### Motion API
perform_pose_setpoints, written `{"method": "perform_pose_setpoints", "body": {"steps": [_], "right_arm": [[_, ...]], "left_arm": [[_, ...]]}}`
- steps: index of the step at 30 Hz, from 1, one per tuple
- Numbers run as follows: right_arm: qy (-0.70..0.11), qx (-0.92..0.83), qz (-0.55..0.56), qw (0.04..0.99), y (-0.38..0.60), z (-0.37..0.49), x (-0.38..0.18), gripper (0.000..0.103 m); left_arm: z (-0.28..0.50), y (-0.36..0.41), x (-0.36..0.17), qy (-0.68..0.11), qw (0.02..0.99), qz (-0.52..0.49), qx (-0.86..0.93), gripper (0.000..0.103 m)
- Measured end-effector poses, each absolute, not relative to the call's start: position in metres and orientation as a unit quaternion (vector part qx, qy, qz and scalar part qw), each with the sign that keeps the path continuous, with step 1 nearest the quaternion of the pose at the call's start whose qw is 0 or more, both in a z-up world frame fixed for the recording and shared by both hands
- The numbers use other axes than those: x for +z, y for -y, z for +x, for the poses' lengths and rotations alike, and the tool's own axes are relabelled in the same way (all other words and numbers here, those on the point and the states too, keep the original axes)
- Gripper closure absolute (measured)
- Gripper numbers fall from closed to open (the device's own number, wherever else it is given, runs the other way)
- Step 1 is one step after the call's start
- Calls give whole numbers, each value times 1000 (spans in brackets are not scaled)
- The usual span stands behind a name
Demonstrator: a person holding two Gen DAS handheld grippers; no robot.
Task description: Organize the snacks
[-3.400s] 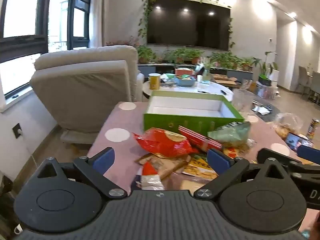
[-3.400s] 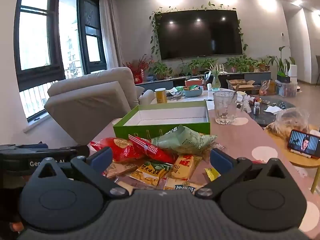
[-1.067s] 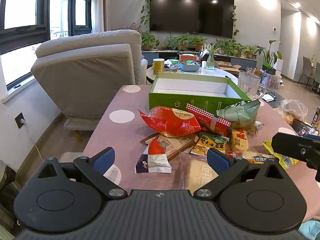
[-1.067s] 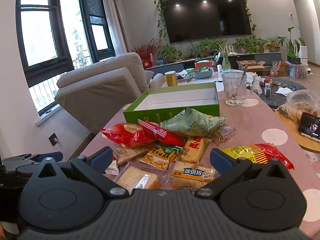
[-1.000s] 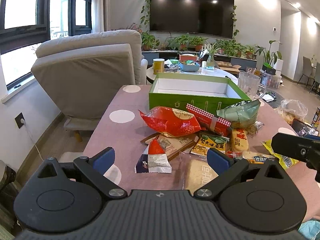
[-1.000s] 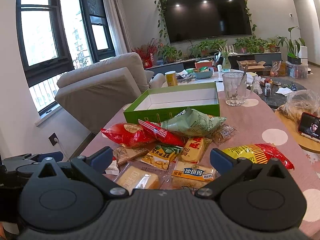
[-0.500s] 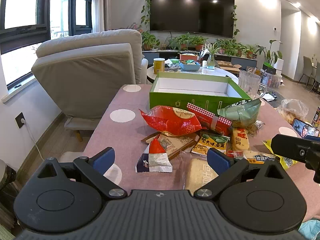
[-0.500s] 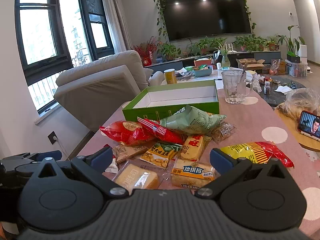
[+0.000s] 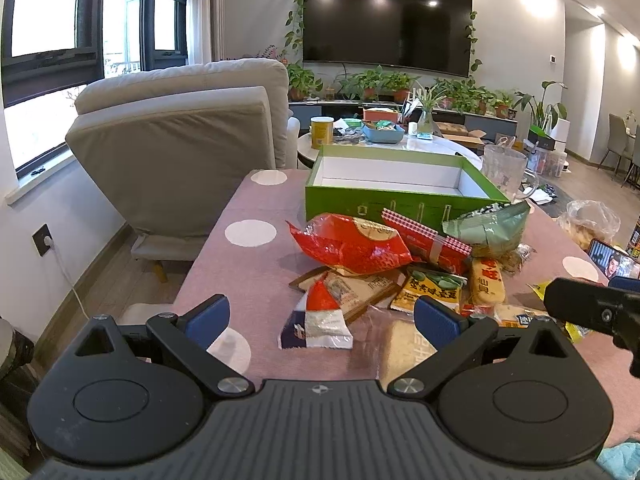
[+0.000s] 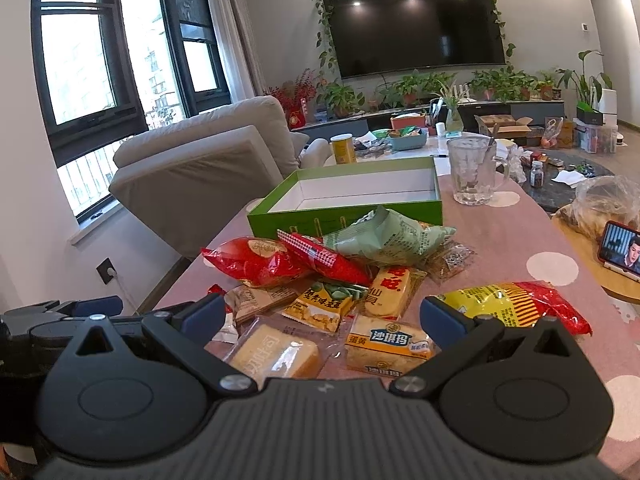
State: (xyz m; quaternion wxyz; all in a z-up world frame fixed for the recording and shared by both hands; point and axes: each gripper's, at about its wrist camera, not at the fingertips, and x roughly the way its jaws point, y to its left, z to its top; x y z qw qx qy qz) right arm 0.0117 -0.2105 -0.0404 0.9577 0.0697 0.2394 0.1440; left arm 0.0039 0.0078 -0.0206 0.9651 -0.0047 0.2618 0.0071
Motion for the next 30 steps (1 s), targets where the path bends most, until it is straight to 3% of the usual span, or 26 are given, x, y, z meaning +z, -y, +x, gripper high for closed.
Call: {"method": "perform_pose_setpoints", "body": {"steps": [8, 30], "right_arm": [[-275, 217, 97, 932, 194, 45, -35, 24], [-427, 190, 204, 860, 162, 166, -66, 24]], "left_arm": [[46, -33, -14, -260, 966, 8, -1, 4], [154, -42, -58, -308, 941, 40, -137, 6]]}}
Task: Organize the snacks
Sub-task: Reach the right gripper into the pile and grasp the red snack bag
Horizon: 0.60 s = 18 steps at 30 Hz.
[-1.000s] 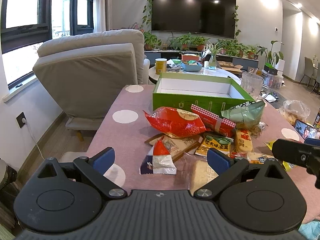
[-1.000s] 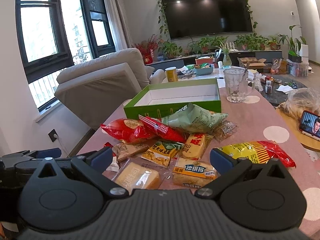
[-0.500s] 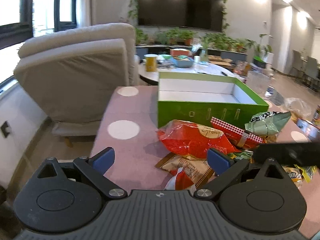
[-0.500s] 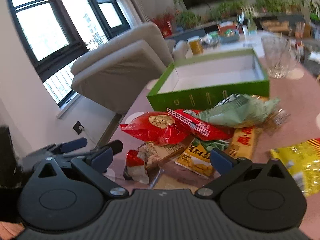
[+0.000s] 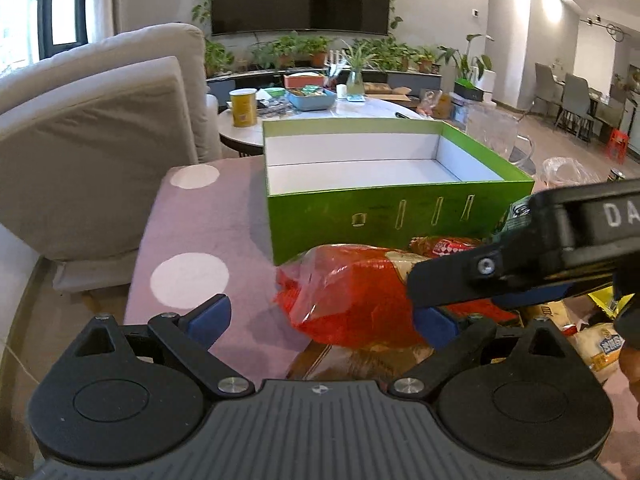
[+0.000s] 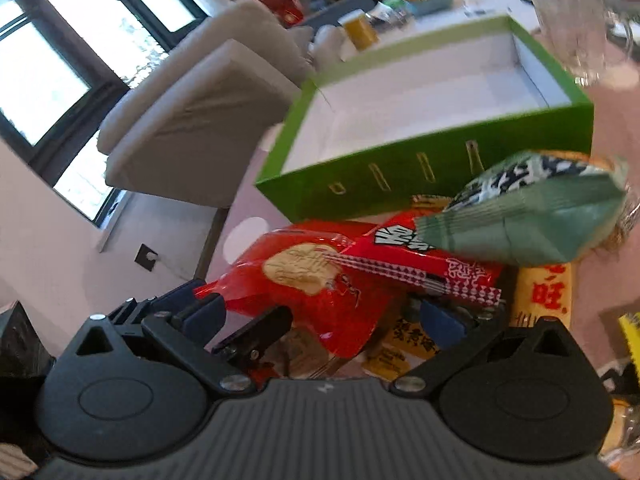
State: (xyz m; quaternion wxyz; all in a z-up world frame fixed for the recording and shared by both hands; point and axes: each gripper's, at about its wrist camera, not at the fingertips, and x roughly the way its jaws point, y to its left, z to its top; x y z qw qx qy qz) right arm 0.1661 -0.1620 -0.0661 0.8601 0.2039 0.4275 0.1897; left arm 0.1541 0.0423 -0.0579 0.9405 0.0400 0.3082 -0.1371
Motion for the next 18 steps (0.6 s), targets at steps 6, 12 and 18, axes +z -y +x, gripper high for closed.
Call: {"method": "perform_pose_setpoints", "body": {"steps": [6, 12, 18], "right_arm": [[-431, 175, 195, 864, 165, 185, -71, 24], [-438, 194, 197, 856, 165, 194, -77, 24], [-431, 224, 171, 857, 157, 196, -75, 29]], "left_arm": [[166, -36, -60, -296, 938, 51, -172, 6], [173, -30, -66, -310, 930, 35, -194, 5], [167, -26, -60, -304, 930, 29, -205, 27]]}}
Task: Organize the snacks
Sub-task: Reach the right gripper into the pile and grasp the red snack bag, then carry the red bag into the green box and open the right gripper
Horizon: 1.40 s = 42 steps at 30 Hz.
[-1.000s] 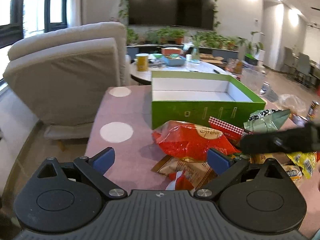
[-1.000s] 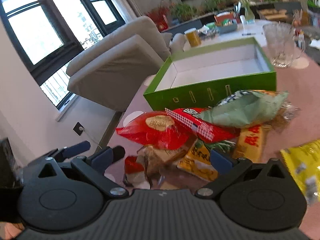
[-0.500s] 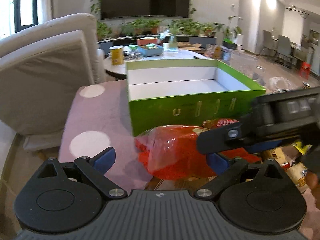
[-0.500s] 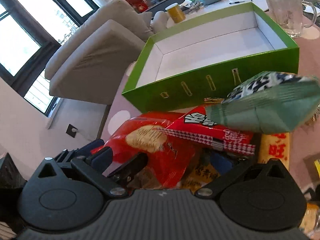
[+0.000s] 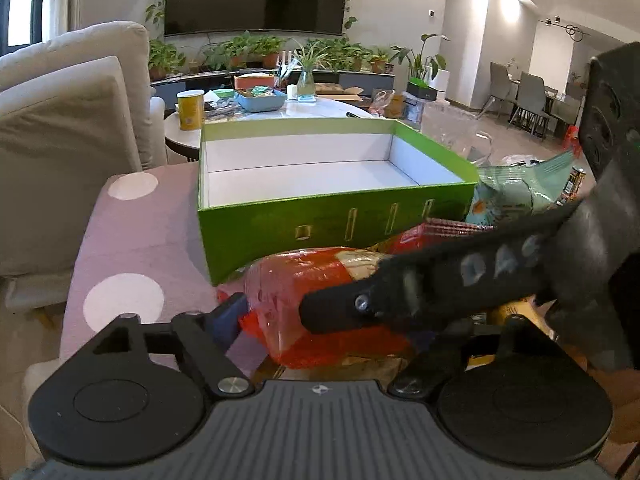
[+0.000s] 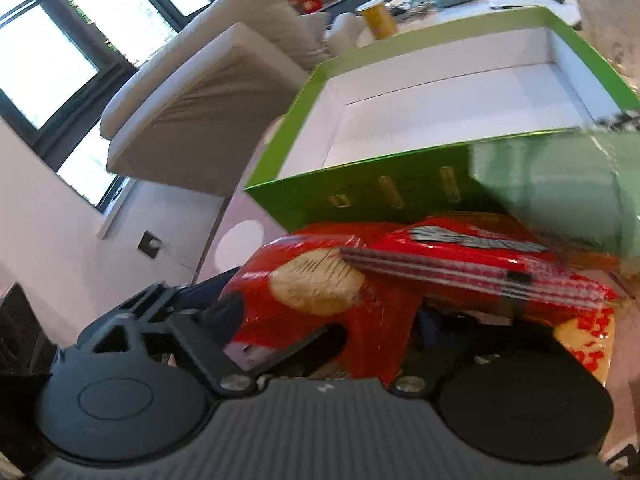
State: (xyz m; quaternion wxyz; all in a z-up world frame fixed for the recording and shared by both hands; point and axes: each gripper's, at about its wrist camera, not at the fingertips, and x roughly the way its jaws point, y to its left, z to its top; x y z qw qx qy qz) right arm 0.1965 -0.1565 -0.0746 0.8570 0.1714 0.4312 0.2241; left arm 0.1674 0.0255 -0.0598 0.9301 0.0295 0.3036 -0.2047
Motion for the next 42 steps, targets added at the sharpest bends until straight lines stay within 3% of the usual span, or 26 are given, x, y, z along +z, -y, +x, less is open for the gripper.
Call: {"method": "perform_pose_setpoints", "body": {"steps": [2, 21, 42], "right_arm": [[-422, 227, 150, 865, 154, 191, -70, 41], [-339, 275, 148, 888, 163, 157, -5, 43], [-266, 279, 158, 909, 178, 226, 41, 43]], "left_arm": [[161, -25, -56, -297, 933, 37, -200, 30], [104, -12, 18, -221, 956, 40, -189, 30], [189, 28, 71, -157, 968, 70, -181, 33]]}}
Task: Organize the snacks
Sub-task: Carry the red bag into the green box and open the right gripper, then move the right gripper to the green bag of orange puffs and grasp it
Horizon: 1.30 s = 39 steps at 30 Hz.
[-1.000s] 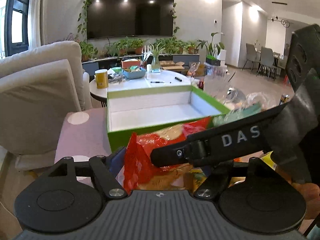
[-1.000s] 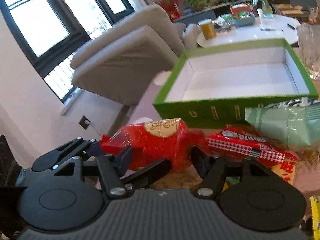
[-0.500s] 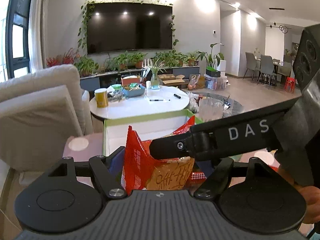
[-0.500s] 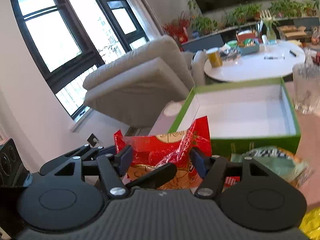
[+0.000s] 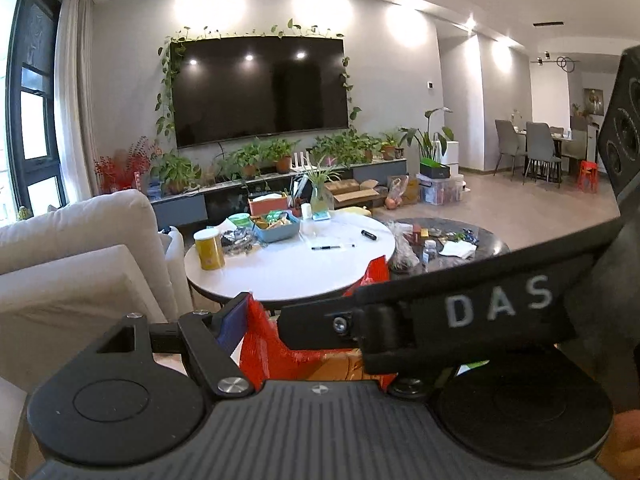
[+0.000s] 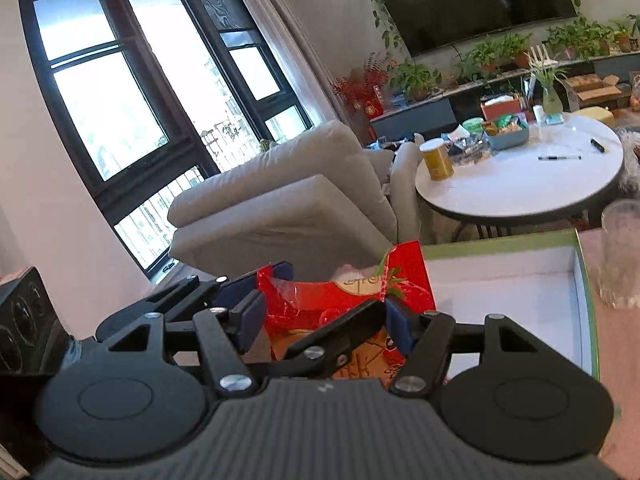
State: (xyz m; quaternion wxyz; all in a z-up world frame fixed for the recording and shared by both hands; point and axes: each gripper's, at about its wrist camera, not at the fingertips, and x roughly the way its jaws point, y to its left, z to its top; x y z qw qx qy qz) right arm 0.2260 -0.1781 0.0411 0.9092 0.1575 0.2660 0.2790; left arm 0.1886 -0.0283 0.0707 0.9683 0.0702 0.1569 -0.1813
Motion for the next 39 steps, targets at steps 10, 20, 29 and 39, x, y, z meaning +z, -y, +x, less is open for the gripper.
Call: {"method": "perform_pose_setpoints", "body": {"steps": [10, 20, 29, 39], "right_arm": [[-271, 275, 171, 906, 186, 264, 22, 43], [-285, 238, 173, 912, 200, 264, 10, 43], [-280, 225, 137, 923, 206, 245, 9, 43], [-264, 229, 100, 932, 211, 208, 10, 42]], "left_arm": [[226, 31, 43, -179, 963, 86, -182, 36], [234, 31, 5, -231, 954, 90, -166, 27], [211, 23, 5, -231, 958, 81, -151, 17], [180, 16, -6, -254, 957, 62, -129, 15]]}}
